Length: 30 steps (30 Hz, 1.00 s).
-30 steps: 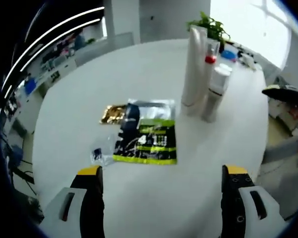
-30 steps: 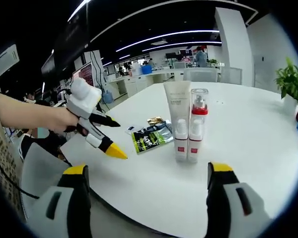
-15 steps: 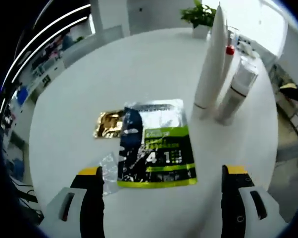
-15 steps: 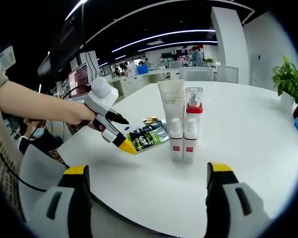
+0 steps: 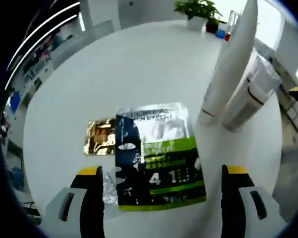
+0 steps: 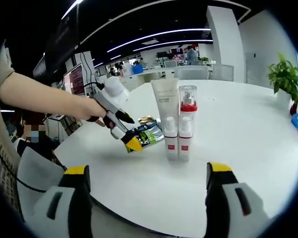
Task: Arrange the skincare products in the storage area until every visible bottle or jar stands upright without overlapping.
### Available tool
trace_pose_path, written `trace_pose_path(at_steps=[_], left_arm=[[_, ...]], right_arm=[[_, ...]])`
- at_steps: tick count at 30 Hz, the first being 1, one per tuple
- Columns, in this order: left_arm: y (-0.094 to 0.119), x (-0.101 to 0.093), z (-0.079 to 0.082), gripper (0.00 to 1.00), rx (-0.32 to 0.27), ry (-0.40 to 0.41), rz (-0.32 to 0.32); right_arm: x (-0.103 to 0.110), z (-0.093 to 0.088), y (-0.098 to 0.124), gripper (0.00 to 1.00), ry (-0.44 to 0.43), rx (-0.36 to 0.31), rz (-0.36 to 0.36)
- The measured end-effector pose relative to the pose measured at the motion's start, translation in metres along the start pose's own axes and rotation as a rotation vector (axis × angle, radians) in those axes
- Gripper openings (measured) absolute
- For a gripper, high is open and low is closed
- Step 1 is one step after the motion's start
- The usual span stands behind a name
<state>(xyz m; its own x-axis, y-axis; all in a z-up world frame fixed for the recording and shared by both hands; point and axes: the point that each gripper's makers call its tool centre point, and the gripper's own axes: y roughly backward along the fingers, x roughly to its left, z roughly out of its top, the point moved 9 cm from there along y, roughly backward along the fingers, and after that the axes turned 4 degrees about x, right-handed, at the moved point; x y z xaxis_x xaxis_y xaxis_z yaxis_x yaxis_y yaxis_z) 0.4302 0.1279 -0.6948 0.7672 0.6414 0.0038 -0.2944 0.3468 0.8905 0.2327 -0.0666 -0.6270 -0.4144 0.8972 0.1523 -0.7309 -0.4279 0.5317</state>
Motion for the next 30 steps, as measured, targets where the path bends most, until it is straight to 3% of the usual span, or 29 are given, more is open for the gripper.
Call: trace_pose_path(at_steps=[14, 21, 25, 30], left_arm=[[-0.006, -0.002, -0.004, 0.93, 0.101, 0.007, -0.012], [-0.006, 0.000, 0.000, 0.91, 0.086, 0.008, -0.007], [0.000, 0.003, 0.004, 0.71, 0.060, 0.087, 0.020], [0.002, -0.003, 0.007, 0.63, 0.064, 0.052, 0.020]], right_arm=[[-0.003, 0.000, 0.000, 0.97, -0.011, 0.003, -0.032], [-0.004, 0.000, 0.001, 0.97, -0.016, 0.001, -0.043], [-0.004, 0.000, 0.001, 0.97, -0.016, 0.000, -0.048], [-0.004, 0.000, 0.001, 0.97, -0.017, -0.001, -0.052]])
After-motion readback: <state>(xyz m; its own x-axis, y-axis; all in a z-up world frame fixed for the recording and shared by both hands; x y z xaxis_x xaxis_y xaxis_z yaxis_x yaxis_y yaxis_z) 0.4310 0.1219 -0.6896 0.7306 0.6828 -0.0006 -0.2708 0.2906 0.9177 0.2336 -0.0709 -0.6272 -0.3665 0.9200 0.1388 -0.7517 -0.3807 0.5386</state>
